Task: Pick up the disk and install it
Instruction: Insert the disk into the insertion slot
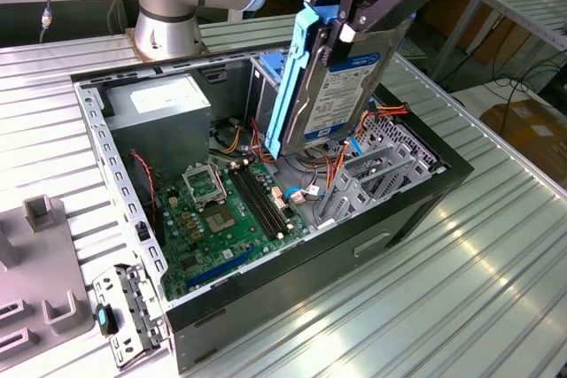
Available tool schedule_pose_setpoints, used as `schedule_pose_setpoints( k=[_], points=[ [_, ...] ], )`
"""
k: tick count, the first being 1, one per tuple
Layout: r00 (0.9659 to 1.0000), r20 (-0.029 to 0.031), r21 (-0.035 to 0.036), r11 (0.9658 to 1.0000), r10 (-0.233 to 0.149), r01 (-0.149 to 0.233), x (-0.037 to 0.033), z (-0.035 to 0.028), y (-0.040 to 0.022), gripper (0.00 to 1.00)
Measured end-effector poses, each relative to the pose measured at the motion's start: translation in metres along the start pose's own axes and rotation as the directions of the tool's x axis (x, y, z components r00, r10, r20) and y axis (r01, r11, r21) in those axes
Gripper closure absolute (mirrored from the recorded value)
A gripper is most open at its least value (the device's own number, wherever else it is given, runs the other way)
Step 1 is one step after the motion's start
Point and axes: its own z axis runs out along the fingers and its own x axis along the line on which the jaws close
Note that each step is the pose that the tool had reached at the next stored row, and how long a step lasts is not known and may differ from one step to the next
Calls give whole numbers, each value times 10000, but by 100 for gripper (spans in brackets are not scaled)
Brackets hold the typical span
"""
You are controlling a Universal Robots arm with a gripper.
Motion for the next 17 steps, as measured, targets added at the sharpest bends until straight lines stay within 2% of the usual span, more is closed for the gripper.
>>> schedule_pose_setpoints(
  k=[1,4,9,13,17],
  points=[
    [10000,-10,2,10000,-1,1,0,5,-73,63],
    [10000,-33,4,10000,0,0,0,18,-218,63],
    [10000,-69,6,10000,0,0,18,37,-409,63],
    [10000,-94,8,10000,1,-1,69,69,-513,63],
    [9999,-138,9,10000,1,-1,79,93,-595,63]
  ],
)
